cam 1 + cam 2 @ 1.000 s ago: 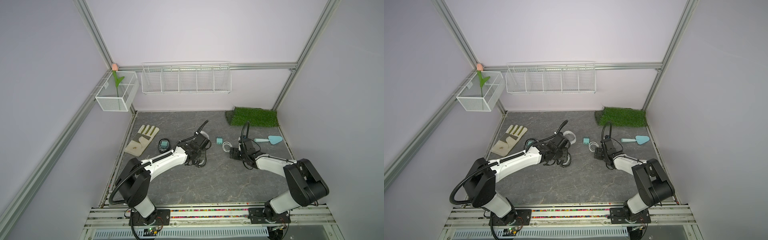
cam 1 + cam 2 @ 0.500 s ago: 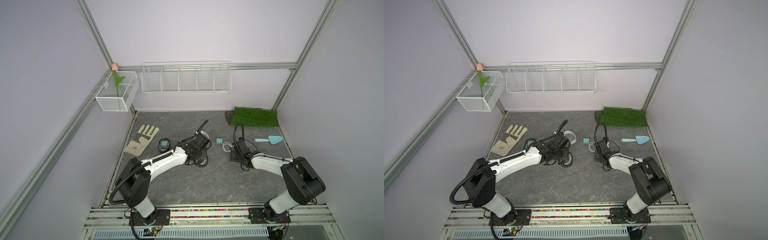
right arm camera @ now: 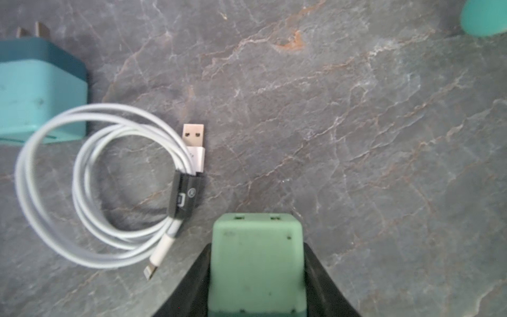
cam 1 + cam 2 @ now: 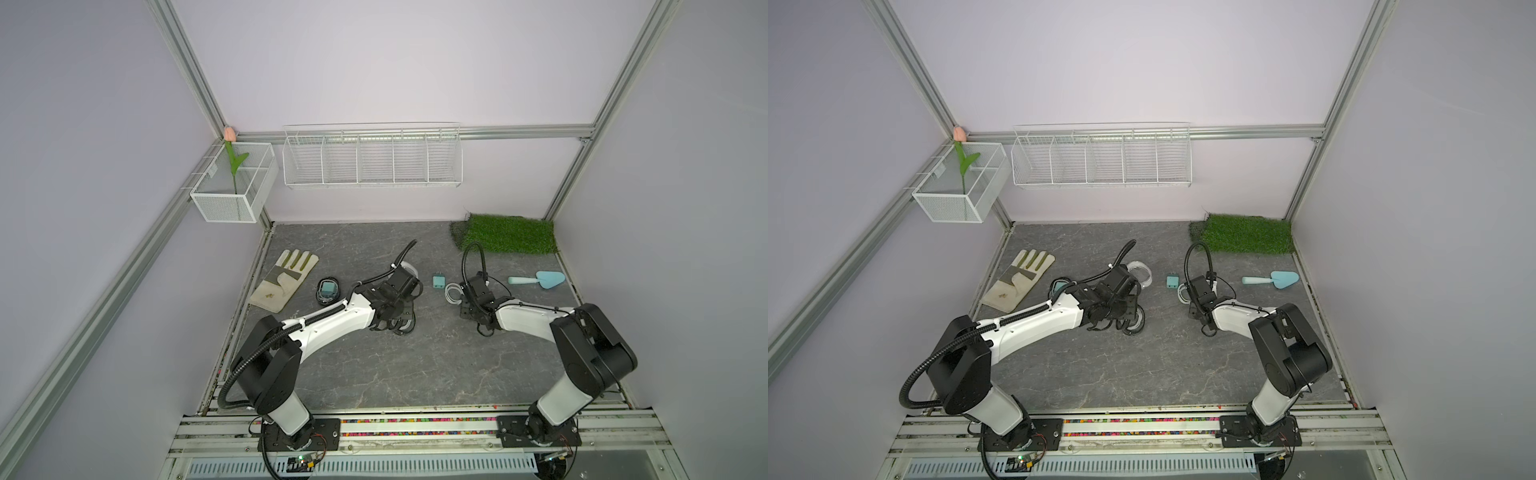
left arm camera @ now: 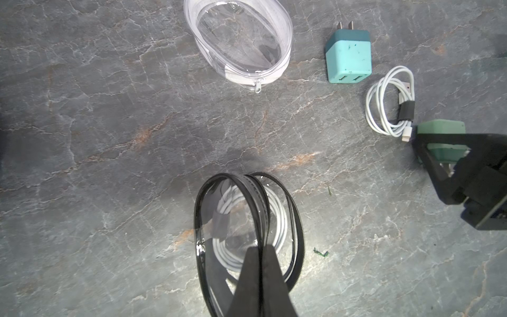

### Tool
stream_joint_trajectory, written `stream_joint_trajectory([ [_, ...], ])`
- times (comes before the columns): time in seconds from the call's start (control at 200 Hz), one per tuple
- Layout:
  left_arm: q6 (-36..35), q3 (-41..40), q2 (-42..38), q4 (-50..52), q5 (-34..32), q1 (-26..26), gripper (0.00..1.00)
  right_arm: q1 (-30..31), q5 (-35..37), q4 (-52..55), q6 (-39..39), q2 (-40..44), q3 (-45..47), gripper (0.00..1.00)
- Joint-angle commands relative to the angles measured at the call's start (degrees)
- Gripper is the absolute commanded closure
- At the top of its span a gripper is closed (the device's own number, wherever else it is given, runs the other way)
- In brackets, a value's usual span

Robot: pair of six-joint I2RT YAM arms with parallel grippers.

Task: Pack away charging kits
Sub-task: Pick up the plug from the center of the board, then place the plug in the storage bag.

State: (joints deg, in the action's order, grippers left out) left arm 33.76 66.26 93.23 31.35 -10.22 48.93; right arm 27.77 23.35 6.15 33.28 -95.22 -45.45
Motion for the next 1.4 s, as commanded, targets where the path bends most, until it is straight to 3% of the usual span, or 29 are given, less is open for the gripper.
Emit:
stream_joint_trajectory([
  [0.0,-0.7,-0.4,-0.6,-1.0,0.6,0.2,1.0,0.5,1.4,1.3,1.0,0.7,0.2,0.58],
  [0.175,-1.2,-0.3,-0.6,-1.8,1.6,0.3,1.0,2.2,0.1,1.6,1.8,5.0,2.2,0.69],
  [0.27,-1.4,-0.3,-0.2,-2.6,2.4,0.2,1.0,6.0,-2.4,-0.1,1.6,9.0,3.6,0.72],
  [0.425,-1.5,-0.3,0.5,-3.5,3.1,0.2,1.0,12.6,-11.0,-6.1,1.0,13.7,4.7,0.73],
  [0.695,-1.7,-1.0,0.7,-6.2,5.6,0.1,1.0,20.1,-20.3,-15.2,1.2,6.6,0.4,0.76],
  [1.101,-2.6,-2.9,0.4,-10.1,9.9,0.0,1.0,21.4,-21.1,-19.1,0.4,-0.9,-2.0,0.78],
  [1.281,-1.4,-5.9,-0.2,-15.3,17.2,-1.8,1.0,21.4,-17.3,-19.5,-1.7,-0.9,-1.0,0.77],
  [1.396,-1.1,-6.2,-0.8,-14.1,16.0,-2.2,1.0,21.4,-14.3,-18.1,-2.7,-1.0,-1.2,0.76],
])
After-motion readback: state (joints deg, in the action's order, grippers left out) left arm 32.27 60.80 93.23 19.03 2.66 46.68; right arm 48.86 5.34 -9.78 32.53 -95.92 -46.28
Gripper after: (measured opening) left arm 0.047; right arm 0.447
